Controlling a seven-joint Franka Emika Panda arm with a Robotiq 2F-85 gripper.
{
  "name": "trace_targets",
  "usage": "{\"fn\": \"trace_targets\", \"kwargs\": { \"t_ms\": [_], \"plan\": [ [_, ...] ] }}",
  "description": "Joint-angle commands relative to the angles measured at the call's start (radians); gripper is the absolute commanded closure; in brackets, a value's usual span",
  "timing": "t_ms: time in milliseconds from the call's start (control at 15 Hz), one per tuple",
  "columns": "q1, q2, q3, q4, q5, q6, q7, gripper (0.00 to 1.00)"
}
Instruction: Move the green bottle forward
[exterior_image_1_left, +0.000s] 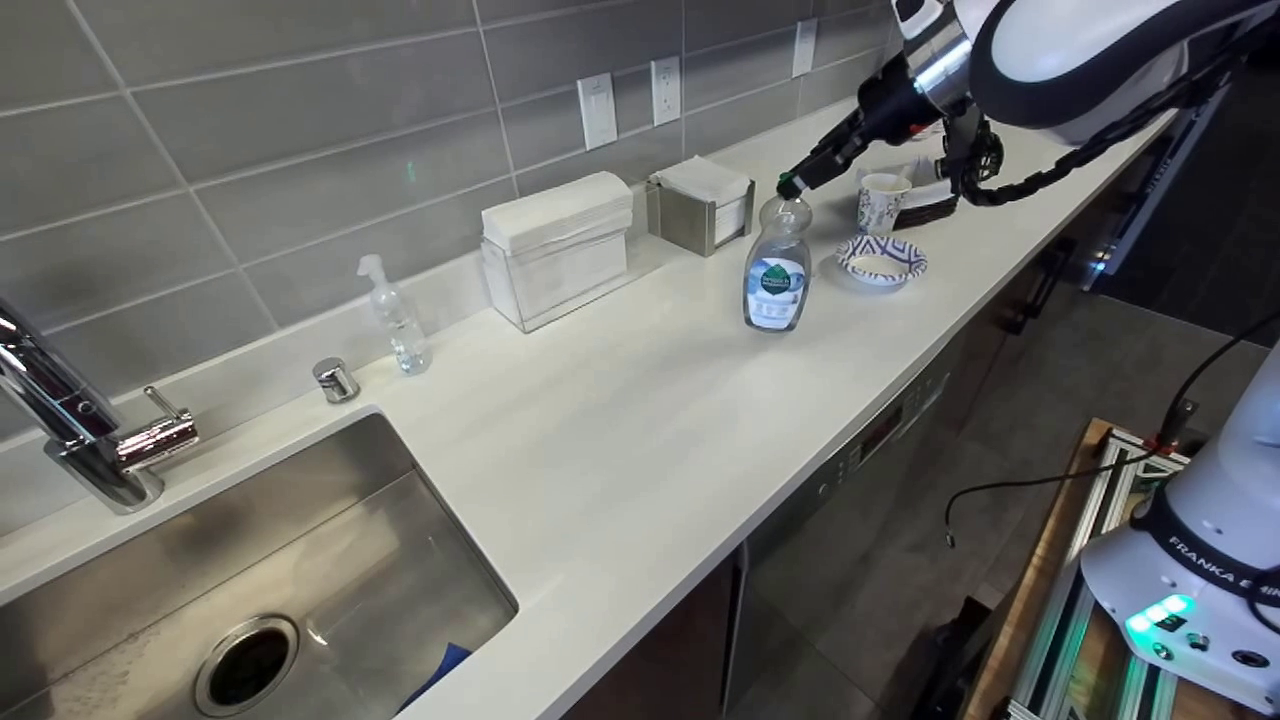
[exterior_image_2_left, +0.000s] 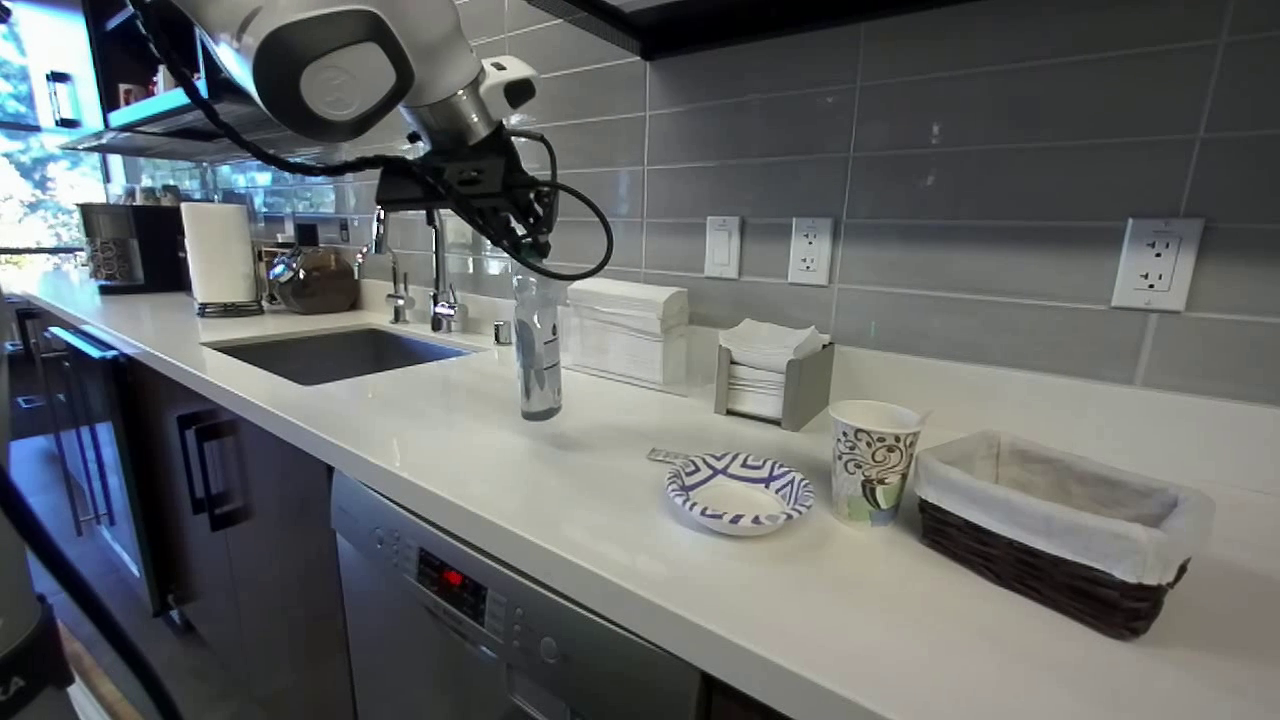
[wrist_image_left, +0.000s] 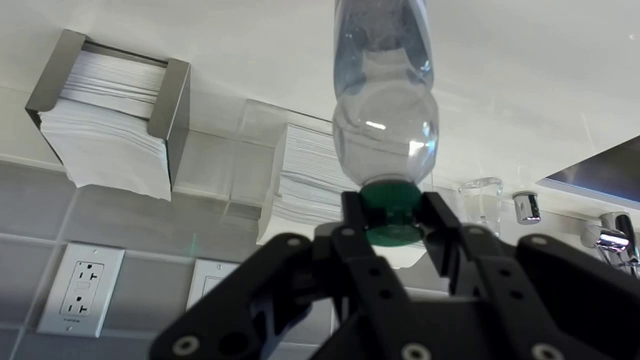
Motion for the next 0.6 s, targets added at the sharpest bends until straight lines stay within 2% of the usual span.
{"fn": "trace_targets", "kwargs": {
  "t_ms": [0,200,533],
  "plan": [
    [0.034,0.037,-0.014,0.0,0.03,0.042,-0.01,0.91],
    [0.073,0.062,-0.033,0.0,0.045,0.072,-0.035,0.91],
    [0.205,0.088,-0.123,0.0,0.089,0.12,-0.105,0.91]
  ]
}}
